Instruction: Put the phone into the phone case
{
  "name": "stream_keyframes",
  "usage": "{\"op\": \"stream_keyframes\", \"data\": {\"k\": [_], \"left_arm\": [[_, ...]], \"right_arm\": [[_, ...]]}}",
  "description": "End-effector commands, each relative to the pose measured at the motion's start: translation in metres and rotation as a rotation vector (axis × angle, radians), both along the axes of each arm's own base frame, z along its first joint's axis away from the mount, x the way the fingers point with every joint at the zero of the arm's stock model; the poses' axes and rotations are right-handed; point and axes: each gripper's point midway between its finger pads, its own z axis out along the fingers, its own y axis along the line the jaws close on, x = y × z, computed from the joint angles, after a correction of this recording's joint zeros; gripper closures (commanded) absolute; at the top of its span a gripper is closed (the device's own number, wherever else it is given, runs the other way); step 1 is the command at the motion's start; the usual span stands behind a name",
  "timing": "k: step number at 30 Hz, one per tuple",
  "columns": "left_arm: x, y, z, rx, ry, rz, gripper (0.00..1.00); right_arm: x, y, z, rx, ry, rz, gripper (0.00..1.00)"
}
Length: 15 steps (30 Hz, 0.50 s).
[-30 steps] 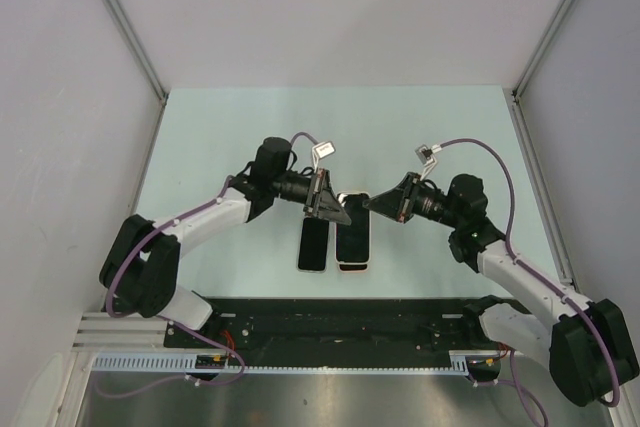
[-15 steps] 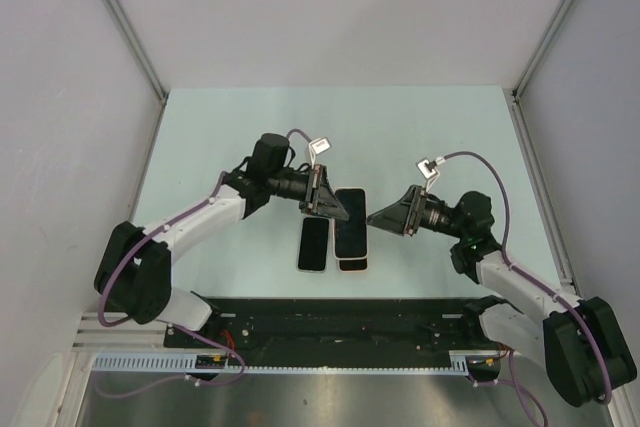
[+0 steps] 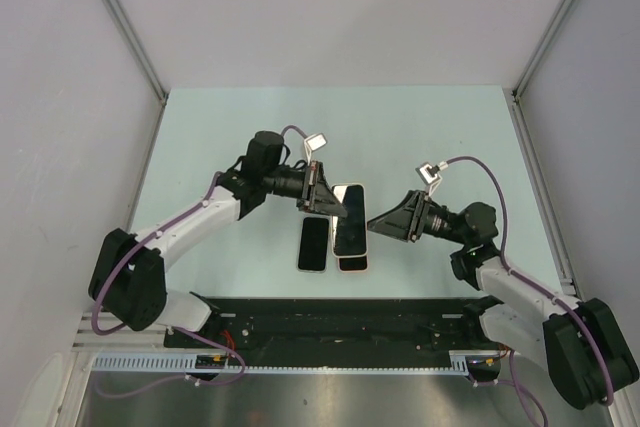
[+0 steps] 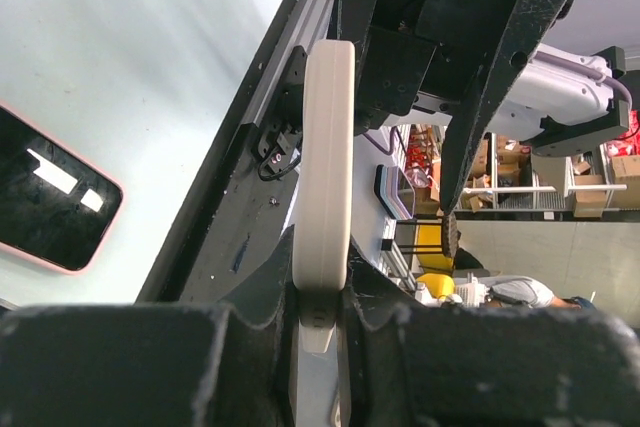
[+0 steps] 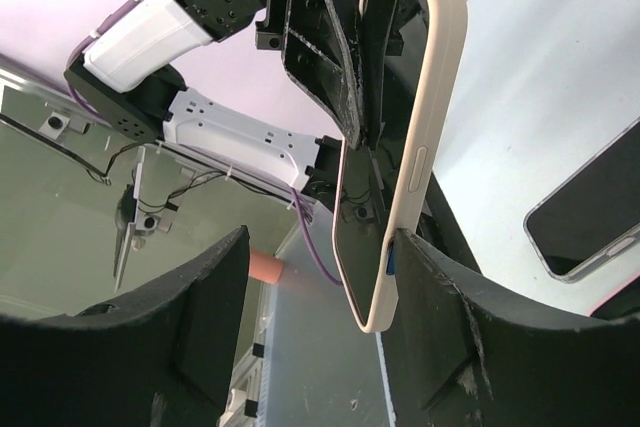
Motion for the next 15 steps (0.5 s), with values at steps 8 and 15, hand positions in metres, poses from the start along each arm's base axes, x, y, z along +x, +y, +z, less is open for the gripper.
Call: {"op": "stream_keyframes", "data": {"k": [8, 15], "left_arm": [[-0.003, 0.000, 0.025, -0.070, -0.057, -0.011, 1.00], [-0.002, 0.000, 0.017, -0.058, -0.050, -0.011, 1.00]], "right_arm": [[0.019, 0.008, 0.001, 0.008, -0.052, -0.045, 0.29], [0.021, 0.011, 0.005, 0.012, -0.062, -0.055, 0.30]]}}
